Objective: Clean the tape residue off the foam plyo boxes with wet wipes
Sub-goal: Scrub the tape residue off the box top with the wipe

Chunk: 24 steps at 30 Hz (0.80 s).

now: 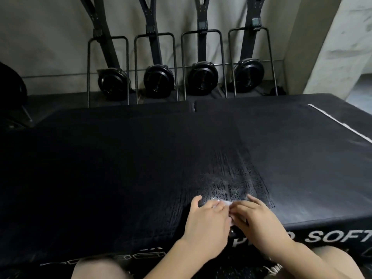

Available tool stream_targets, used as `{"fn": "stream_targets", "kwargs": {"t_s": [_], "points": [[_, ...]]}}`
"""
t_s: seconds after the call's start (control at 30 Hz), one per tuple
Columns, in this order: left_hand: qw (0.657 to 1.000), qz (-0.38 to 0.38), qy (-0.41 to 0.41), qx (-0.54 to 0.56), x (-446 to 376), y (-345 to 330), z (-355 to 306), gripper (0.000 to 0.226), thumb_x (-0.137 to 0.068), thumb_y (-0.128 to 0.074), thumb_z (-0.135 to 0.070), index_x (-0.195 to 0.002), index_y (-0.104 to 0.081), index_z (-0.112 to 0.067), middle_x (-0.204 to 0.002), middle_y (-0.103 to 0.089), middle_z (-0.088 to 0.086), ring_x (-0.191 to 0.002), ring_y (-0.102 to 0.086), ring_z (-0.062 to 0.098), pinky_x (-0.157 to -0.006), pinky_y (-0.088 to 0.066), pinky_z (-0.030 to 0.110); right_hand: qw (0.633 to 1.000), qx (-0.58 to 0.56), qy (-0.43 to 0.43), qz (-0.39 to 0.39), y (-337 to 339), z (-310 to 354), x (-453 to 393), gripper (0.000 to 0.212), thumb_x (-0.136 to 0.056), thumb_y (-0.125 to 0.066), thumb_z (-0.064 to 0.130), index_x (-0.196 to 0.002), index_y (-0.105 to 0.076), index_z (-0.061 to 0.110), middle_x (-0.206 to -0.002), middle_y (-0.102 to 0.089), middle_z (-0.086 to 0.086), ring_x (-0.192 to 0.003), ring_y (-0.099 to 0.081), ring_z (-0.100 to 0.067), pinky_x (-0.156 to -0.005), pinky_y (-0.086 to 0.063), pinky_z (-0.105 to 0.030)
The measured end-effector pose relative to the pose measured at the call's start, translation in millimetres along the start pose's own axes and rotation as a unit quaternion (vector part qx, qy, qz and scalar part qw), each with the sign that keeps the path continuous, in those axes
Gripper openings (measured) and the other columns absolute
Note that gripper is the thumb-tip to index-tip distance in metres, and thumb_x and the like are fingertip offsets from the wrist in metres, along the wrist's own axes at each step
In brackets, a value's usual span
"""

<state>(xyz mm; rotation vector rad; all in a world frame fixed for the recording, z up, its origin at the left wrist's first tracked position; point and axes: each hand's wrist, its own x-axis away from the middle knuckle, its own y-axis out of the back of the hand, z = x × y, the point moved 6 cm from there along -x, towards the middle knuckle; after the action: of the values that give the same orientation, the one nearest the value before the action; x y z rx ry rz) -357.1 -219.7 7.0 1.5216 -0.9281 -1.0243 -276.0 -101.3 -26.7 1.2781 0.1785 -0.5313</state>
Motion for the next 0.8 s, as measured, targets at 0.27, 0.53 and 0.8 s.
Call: {"fn": "stream_targets", "kwargs": {"t_s": [0.27,0.53,0.8], "points": [[0.998,0.043,0.054,0.001,-96,9,60,0.037,-0.104,-0.037,-0.028,-0.137,-0.055,-0.027,-0.145,-0.053,-0.007,-0.138,-0.04,0.013,-0.116,-0.014,0.046,0.997,0.026,-0.042,0.056,-31,-48,-107,0.012,-0.096,-0.063,0.027,-0.101,-0.074,0.029,-0.109,-0.071,0.019,-0.104,-0.065,-0.001,-0.113,-0.025,-0.027],[0.991,0.103,0.086,0.007,-189,-4,121,0.042,-0.106,-0.031,-0.033,-0.145,-0.046,-0.035,-0.152,-0.043,-0.009,-0.141,-0.034,0.011,-0.116,-0.018,0.042,0.993,0.022,-0.058,0.101,-59,-88,-191,0.026,-0.104,-0.049,0.027,-0.108,-0.075,0.027,-0.129,-0.064,0.016,-0.11,-0.065,-0.011,-0.121,-0.023,-0.038],[0.99,0.123,0.063,0.014,-175,3,115,0.04,-0.103,-0.034,-0.047,-0.138,-0.053,-0.038,-0.142,-0.053,-0.009,-0.127,-0.042,0.015,-0.105,-0.024,0.039,0.992,0.003,-0.051,0.112,-44,-74,-178,0.029,-0.1,-0.048,0.027,-0.108,-0.076,0.027,-0.122,-0.07,0.013,-0.112,-0.065,-0.012,-0.121,-0.023,-0.035]]}}
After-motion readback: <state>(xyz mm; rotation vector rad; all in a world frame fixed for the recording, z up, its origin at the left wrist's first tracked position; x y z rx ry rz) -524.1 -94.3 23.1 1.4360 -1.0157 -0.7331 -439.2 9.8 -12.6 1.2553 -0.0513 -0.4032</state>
